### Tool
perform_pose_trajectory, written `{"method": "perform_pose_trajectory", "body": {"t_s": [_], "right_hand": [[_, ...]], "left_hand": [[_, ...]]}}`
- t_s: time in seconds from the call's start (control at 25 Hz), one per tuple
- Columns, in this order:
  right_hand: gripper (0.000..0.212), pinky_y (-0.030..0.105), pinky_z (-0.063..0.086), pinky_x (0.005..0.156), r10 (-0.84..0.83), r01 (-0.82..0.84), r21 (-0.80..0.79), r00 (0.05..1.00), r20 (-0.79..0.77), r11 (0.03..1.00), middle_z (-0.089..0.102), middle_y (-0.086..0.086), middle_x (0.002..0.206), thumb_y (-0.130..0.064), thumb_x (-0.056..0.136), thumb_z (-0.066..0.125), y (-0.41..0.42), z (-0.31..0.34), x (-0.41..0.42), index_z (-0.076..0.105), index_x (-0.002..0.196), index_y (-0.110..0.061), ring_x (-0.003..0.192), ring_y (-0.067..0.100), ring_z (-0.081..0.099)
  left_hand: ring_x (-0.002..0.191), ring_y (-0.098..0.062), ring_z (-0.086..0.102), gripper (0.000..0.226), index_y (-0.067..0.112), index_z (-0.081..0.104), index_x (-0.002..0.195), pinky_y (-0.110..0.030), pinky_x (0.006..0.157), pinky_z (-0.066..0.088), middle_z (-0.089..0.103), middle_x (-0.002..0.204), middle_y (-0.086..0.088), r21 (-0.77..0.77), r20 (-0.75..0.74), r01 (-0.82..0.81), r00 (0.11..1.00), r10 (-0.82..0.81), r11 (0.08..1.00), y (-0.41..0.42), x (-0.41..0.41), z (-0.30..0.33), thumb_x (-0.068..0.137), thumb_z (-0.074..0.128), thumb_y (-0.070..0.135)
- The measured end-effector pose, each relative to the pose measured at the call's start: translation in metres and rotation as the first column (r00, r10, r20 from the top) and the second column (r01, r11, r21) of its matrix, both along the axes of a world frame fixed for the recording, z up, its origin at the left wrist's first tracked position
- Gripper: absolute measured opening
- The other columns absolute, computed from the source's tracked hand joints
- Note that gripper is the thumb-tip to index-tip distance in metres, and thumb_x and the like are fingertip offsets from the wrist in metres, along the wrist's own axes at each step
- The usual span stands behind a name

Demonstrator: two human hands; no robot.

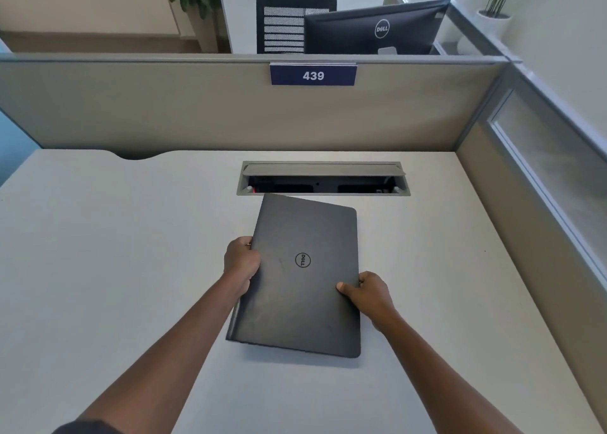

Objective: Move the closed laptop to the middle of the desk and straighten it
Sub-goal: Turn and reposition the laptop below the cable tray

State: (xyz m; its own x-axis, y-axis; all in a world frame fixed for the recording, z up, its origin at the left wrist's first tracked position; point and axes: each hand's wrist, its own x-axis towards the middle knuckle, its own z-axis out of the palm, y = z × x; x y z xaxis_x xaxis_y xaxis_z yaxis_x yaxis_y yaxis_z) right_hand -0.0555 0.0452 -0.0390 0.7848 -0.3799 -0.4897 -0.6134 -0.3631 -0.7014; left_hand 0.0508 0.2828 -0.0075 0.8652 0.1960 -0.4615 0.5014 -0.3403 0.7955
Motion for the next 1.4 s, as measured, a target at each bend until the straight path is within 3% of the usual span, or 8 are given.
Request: {"method": "perform_pose_trajectory", "body": {"t_s": [0.12,0.24,0.44,0.56,0.76,1.0,1.16,1.4], "right_hand": [[0.015,0.03,0.053,0.07,-0.05,0.05,0.044,0.999,0.01,0.998,0.071,0.001,0.089,-0.029,0.08,0.074,0.012,-0.002,-0.006,0.064,0.081,-0.017,0.083,0.021,0.067],[0.01,0.036,0.056,0.073,-0.093,0.092,0.083,0.996,0.005,0.992,0.072,0.001,0.083,-0.02,0.08,0.071,0.022,-0.003,-0.01,0.064,0.074,-0.017,0.08,0.023,0.068],[0.002,0.031,0.048,0.059,-0.164,0.164,0.089,0.986,0.0,0.982,0.065,0.003,0.068,-0.009,0.081,0.063,0.034,-0.013,-0.018,0.065,0.081,-0.008,0.062,0.018,0.057],[0.009,0.028,0.051,0.058,-0.201,0.201,0.084,0.98,-0.005,0.976,0.064,0.002,0.071,-0.01,0.08,0.066,0.04,-0.016,-0.019,0.063,0.088,-0.008,0.065,0.017,0.06],[0.014,0.043,0.063,0.065,-0.284,0.286,0.217,0.958,-0.04,0.933,0.068,0.016,0.079,-0.005,0.077,0.066,0.055,-0.015,-0.017,0.057,0.088,-0.002,0.062,0.023,0.074],[0.011,0.017,0.05,0.045,-0.381,0.394,0.302,0.919,-0.102,0.868,0.073,0.014,0.077,-0.006,0.077,0.067,0.094,-0.014,-0.016,0.059,0.084,-0.003,0.055,0.014,0.073],[0.005,0.022,0.056,0.054,-0.42,0.437,0.368,0.898,-0.128,0.821,0.076,0.009,0.076,-0.005,0.084,0.059,0.11,-0.011,-0.008,0.064,0.082,-0.005,0.065,0.018,0.076],[0.008,0.024,0.047,0.048,-0.436,0.465,0.365,0.885,-0.163,0.807,0.072,0.015,0.076,0.001,0.085,0.056,0.113,-0.009,0.0,0.064,0.083,0.002,0.056,0.022,0.059]], "left_hand": [[0.075,-0.03,0.056,0.042,0.01,0.071,0.096,-0.036,0.072,0.044,0.075,0.099,-0.017,0.103,0.021,0.085,0.996,-0.088,0.991,0.0,0.016,-0.003,0.07,0.039,0.002],[0.079,-0.034,0.054,0.045,0.011,0.071,0.099,-0.038,0.075,0.035,0.074,0.101,-0.017,0.184,0.023,0.18,0.982,-0.188,0.966,-0.001,0.033,-0.006,0.074,0.035,-0.001],[0.082,-0.03,0.049,0.039,0.008,0.066,0.096,-0.037,0.075,0.03,0.061,0.084,-0.01,0.419,-0.017,0.362,0.92,-0.391,0.833,-0.007,0.058,-0.01,0.079,0.033,-0.003],[0.092,-0.035,0.056,0.038,0.011,0.067,0.094,-0.036,0.076,0.031,0.063,0.088,-0.012,0.474,-0.011,0.405,0.891,-0.454,0.782,-0.016,0.071,-0.012,0.08,0.034,-0.003],[0.088,-0.029,0.048,0.044,0.032,0.059,0.084,-0.038,0.08,0.029,0.058,0.088,0.0,0.521,-0.002,0.446,0.854,-0.521,0.728,-0.03,0.092,-0.018,0.081,0.034,-0.004],[0.105,-0.032,0.056,0.057,0.036,0.07,0.106,-0.038,0.084,0.024,0.068,0.103,-0.001,0.568,0.018,0.47,0.813,-0.582,0.676,-0.047,0.113,-0.029,0.081,0.039,-0.005],[0.118,-0.026,0.058,0.069,0.034,0.06,0.134,-0.039,0.094,0.027,0.071,0.12,0.002,0.596,0.0,0.497,0.786,-0.619,0.631,-0.063,0.125,-0.033,0.08,0.042,-0.005],[0.122,-0.024,0.055,0.073,0.032,0.048,0.146,-0.039,0.098,0.03,0.067,0.129,0.003,0.651,-0.014,0.533,0.72,-0.694,0.54,-0.076,0.124,-0.039,0.082,0.043,-0.004]]}}
